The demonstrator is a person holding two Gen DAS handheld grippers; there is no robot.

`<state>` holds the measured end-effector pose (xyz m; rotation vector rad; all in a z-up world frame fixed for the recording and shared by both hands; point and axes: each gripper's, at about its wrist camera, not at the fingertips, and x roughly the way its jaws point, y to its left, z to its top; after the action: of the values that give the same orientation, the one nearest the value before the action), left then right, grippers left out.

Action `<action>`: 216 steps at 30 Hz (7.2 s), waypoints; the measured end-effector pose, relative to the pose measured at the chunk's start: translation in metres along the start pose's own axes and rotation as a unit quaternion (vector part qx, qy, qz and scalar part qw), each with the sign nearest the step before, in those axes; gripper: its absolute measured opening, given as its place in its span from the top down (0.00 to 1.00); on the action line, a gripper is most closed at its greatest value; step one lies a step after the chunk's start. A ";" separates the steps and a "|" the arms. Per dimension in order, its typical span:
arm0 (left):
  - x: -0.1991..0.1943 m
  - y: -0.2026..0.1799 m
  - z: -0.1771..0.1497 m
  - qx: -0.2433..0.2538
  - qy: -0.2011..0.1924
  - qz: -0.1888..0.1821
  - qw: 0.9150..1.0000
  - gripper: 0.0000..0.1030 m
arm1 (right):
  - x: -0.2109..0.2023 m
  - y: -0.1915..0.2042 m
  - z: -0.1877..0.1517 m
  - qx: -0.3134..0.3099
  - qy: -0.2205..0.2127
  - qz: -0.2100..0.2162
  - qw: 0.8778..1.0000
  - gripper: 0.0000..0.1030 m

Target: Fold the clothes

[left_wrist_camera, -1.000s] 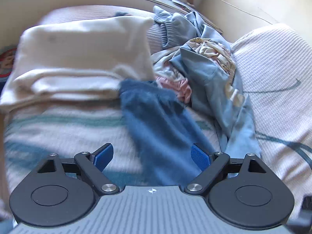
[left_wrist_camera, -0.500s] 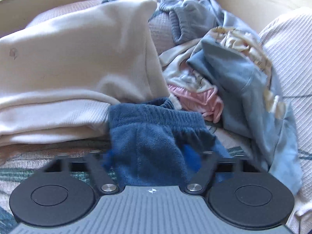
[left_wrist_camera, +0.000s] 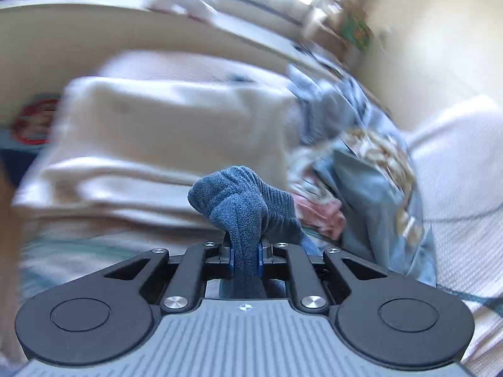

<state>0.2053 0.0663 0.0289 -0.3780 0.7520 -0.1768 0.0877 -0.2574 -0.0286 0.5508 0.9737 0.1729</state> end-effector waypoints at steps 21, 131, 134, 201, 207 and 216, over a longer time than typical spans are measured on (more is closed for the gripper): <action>-0.140 0.084 -0.077 -0.021 -0.054 0.113 0.992 0.44 | -0.020 0.019 -0.007 -0.091 0.019 0.027 0.995 0.65; -0.078 0.097 -0.041 0.024 -0.025 0.080 0.996 0.75 | -0.005 0.019 0.009 0.012 0.003 0.063 0.998 0.88; -0.048 0.101 -0.044 0.023 0.008 0.095 0.995 0.69 | 0.022 0.011 0.007 0.013 0.028 -0.010 0.999 0.87; -0.053 0.103 -0.046 0.063 0.050 -0.013 0.997 0.95 | 0.112 0.195 0.005 -0.490 0.151 0.099 0.853 0.99; -0.129 0.108 -0.054 0.041 0.019 -0.001 0.999 0.95 | 0.056 0.191 -0.001 -0.456 0.162 0.170 0.859 0.99; -0.194 0.136 -0.113 -0.024 0.047 0.067 0.996 0.95 | 0.027 0.176 -0.065 -0.407 0.273 0.252 0.835 0.99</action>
<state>-0.0097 0.2169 0.0228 -0.3659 0.8731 -0.0500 0.0677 -0.0734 0.0137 -0.0712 1.1659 1.2196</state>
